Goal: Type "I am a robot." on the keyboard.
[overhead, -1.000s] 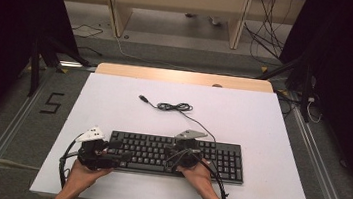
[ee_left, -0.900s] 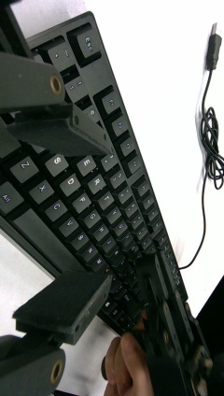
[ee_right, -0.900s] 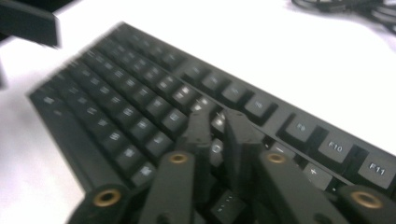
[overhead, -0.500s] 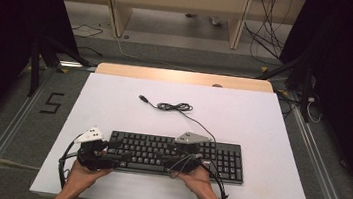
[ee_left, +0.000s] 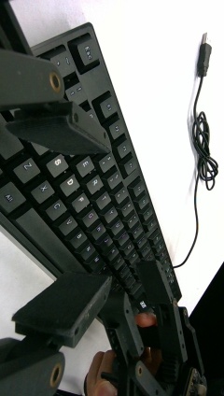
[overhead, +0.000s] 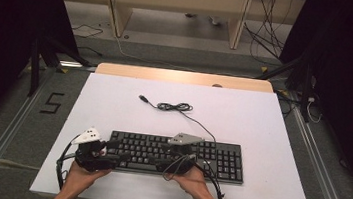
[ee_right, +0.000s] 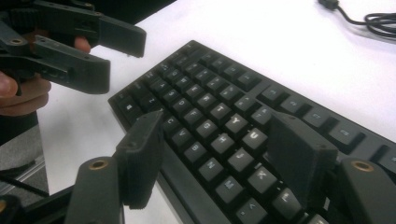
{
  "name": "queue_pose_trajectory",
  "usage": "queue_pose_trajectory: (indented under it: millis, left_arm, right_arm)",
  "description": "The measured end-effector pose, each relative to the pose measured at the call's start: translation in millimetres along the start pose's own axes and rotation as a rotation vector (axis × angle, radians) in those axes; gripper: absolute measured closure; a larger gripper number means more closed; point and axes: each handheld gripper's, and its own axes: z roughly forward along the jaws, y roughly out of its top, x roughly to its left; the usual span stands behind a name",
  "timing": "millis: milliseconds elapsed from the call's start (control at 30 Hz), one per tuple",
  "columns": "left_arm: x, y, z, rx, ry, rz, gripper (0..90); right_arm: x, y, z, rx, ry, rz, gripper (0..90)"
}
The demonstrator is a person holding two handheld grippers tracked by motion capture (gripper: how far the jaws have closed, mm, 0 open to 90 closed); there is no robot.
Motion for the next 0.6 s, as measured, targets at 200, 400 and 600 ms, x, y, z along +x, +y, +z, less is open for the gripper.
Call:
queue_pose_trajectory:
  millis: [200,400,600]
  left_arm:
    - [-0.3,0.1,-0.2,-0.003,0.000,0.003,29.4]
    - [-0.3,0.1,-0.3,-0.004,0.001,0.001,29.3]
    - [-0.3,0.0,-0.1,-0.001,0.001,0.002,29.1]
  right_arm:
    - [3.4,1.7,3.9,0.006,0.009,-0.014,41.4]
    - [4.9,2.8,7.1,0.021,-0.001,-0.022,53.6]
    - [6.5,3.3,10.8,0.027,-0.003,-0.033,70.8]
